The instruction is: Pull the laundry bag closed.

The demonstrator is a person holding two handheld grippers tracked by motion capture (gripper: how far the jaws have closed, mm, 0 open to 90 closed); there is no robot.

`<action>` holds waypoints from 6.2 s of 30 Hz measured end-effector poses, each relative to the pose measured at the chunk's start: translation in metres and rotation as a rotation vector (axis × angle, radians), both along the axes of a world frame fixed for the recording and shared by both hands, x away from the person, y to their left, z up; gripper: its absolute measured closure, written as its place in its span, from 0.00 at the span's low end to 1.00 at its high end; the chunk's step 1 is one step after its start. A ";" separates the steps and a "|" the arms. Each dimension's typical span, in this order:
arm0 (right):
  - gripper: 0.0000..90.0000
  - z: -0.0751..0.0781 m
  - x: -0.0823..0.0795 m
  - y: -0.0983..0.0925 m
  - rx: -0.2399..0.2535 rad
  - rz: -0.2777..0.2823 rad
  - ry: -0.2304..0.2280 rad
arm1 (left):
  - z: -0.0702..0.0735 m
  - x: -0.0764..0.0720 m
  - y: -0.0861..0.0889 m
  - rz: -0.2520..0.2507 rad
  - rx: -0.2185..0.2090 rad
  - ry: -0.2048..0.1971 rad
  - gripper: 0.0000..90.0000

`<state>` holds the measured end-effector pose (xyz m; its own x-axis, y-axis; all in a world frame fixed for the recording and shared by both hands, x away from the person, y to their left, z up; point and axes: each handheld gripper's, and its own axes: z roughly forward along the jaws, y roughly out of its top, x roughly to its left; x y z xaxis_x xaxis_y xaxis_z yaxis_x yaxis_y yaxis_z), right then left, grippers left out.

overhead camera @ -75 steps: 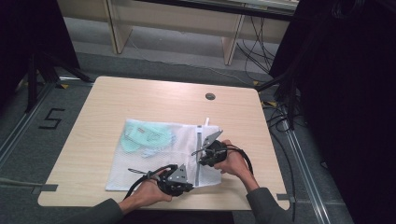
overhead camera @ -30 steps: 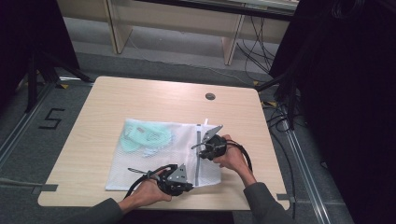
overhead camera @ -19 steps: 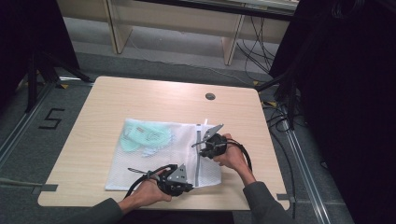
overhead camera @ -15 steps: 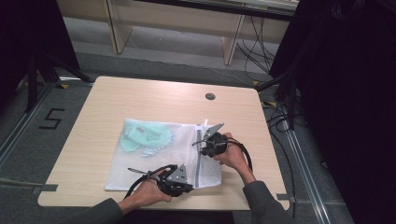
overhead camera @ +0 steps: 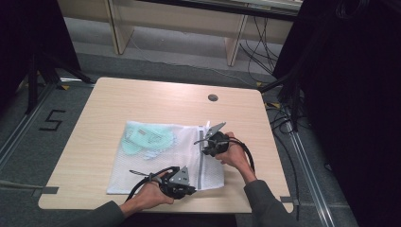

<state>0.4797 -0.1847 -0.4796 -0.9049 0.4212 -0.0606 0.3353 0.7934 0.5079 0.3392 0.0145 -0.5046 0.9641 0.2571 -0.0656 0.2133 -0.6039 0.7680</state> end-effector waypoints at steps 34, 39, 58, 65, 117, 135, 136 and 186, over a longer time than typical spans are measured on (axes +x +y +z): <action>0.96 -0.003 0.028 0.000 -0.007 -0.039 -0.023 | 0.001 -0.003 0.000 0.003 0.005 -0.015 0.99; 0.96 -0.003 0.031 0.000 -0.014 -0.027 -0.031 | 0.000 -0.003 -0.001 0.003 -0.001 -0.008 0.99; 0.96 -0.005 0.039 0.000 -0.001 -0.069 -0.060 | 0.002 -0.003 -0.001 -0.003 -0.010 -0.005 0.99; 0.96 -0.005 0.043 0.001 -0.005 -0.058 -0.070 | 0.003 -0.001 0.001 0.002 -0.007 -0.008 0.99; 0.96 -0.008 0.057 -0.002 0.023 -0.156 -0.122 | -0.001 -0.003 -0.004 -0.015 -0.004 0.015 0.99; 0.81 -0.006 0.059 -0.006 0.067 -0.257 -0.119 | 0.001 0.002 -0.002 0.026 -0.041 0.079 0.82; 0.80 -0.006 0.058 -0.006 0.072 -0.257 -0.117 | 0.003 0.002 -0.002 0.032 -0.042 0.081 0.80; 0.54 0.033 -0.019 -0.036 0.255 -0.246 -0.095 | 0.038 0.031 0.086 0.265 -0.053 0.040 0.42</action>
